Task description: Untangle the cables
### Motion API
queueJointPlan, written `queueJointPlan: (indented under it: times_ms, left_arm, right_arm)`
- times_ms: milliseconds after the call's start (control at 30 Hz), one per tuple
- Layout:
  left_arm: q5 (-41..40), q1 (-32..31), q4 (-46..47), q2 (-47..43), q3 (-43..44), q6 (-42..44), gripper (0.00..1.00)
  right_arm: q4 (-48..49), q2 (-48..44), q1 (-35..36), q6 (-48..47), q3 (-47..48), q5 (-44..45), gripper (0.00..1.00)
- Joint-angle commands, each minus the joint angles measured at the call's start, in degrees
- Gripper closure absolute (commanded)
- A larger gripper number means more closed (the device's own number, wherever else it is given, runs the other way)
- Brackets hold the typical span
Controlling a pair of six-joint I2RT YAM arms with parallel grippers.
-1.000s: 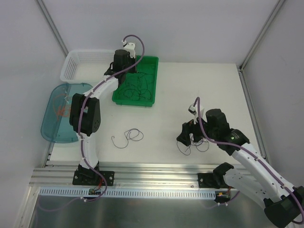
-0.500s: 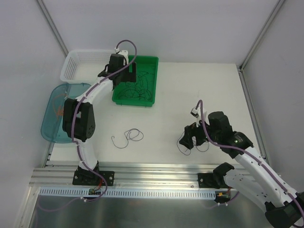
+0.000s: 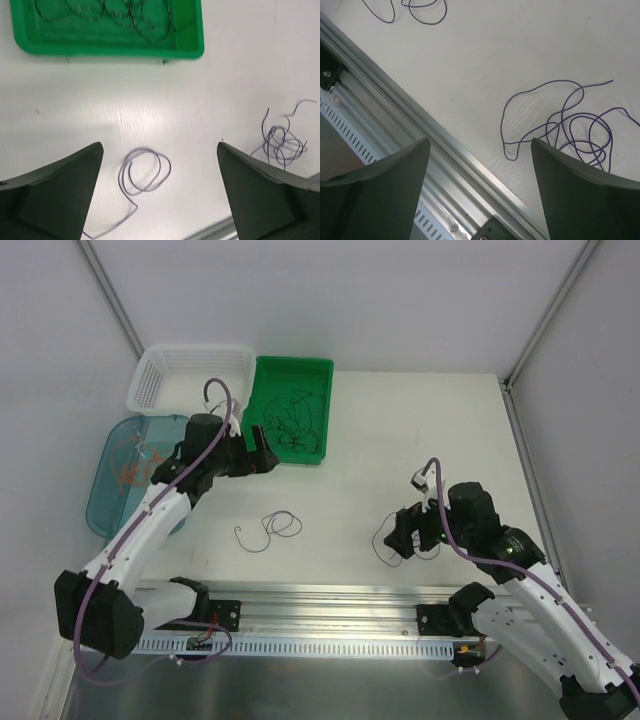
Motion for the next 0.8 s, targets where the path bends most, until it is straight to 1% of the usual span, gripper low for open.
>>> queueJointPlan:
  times_ms: [0,33,100,133,233,300,333,367,467,600,767]
  left_arm:
    - [1.33,-3.38,-2.91,-6.77,-8.78,-6.05,0.01]
    - [-0.27,-5.92,-3.61,-9.49,-10.28,-6.49,0.01]
    - [-3.18,-8.22,-4.76,-11.44,-14.06,-7.90,0.01]
    - [-3.63,-9.97,-4.85,-11.62,-15.12,-9.56,0.01]
    - [-6.61,-12.52,-4.85,-9.61,-18.11,-12.20,0.01]
    - [-8.63,-15.34,-4.76,-6.46,-18.29,-13.08,0.03]
    - [-11.86,-16.22,-4.76,-5.31,-18.12,-13.35,0.10]
    - [-12.85,-17.62,-4.76,-4.08,-17.51,-13.35,0.14]
    - [-15.75,-18.86,-4.50,0.40,-16.10,-13.97,0.20]
    - [-16.64,-21.49,-4.68,8.56,-13.55,-13.61,0.22]
    - [-18.13,-24.04,-4.59,15.00,-11.88,-14.76,0.27]
  right_arm:
    - [-0.38,-1.05,0.25,0.45,1.70,1.24,0.14]
    - [-0.20,-1.13,0.34,0.63,1.52,1.33,0.14]
    - [-0.02,-1.22,0.25,0.80,1.43,1.33,0.14]
    - [0.06,-1.22,0.25,1.06,1.26,1.33,0.14]
    - [0.33,-1.31,0.25,1.50,1.26,1.16,0.14]
    - [0.33,-1.57,0.25,1.94,1.35,1.07,0.14]
    - [0.15,-1.66,0.25,1.95,1.35,0.98,0.14]
    - [0.06,-1.75,0.34,2.03,1.26,1.06,0.14]
    - [-0.81,-2.01,0.34,2.03,1.43,1.59,0.14]
    - [-1.08,-1.93,0.25,1.77,1.52,1.51,0.14]
    - [-1.43,-1.57,0.25,1.51,2.05,1.42,0.14]
